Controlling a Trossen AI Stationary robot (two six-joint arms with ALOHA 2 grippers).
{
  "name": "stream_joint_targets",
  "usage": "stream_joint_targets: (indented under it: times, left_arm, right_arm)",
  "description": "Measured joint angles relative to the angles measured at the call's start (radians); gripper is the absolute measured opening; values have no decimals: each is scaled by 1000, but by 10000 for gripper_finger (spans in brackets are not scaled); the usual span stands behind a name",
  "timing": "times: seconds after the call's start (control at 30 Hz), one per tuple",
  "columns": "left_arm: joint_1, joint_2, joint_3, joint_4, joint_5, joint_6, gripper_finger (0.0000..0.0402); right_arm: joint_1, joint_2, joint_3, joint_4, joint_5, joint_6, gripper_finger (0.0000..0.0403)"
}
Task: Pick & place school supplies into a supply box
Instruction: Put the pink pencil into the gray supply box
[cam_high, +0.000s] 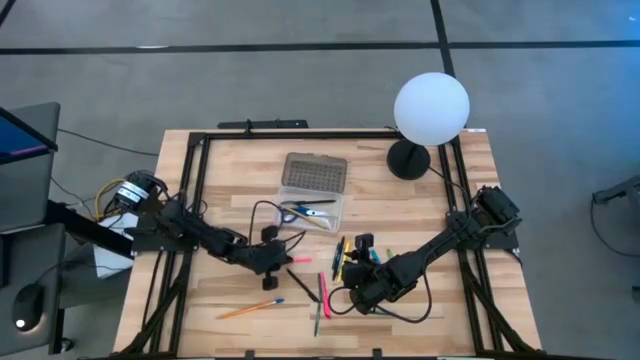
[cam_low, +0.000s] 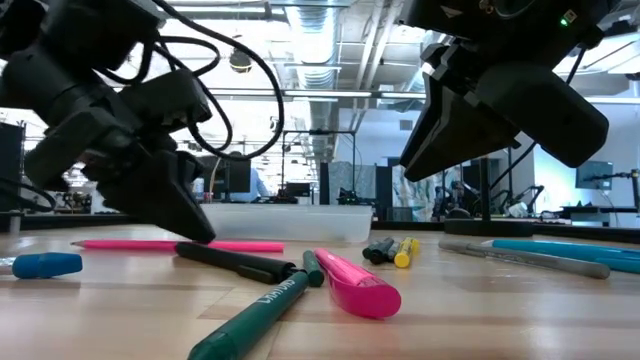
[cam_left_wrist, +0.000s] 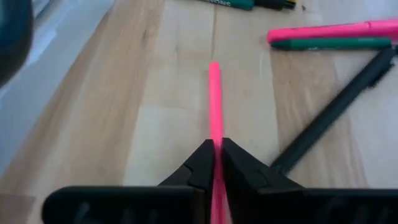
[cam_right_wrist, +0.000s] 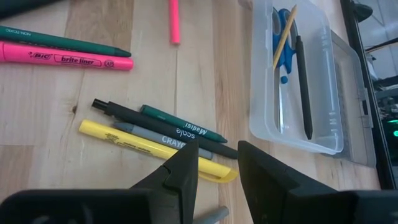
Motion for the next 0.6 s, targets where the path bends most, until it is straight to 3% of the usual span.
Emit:
stream_joint_targets:
  times: [0.33, 0.6]
  left_arm:
    - [-48, 0, 1, -68, -50, -153, 95]
    - [-105, 1, -1, -125, -164, -372, 70]
  right_arm:
    - [0, 0, 0, 2, -1, 0, 108]
    - [0, 0, 0, 2, -2, 0, 108]
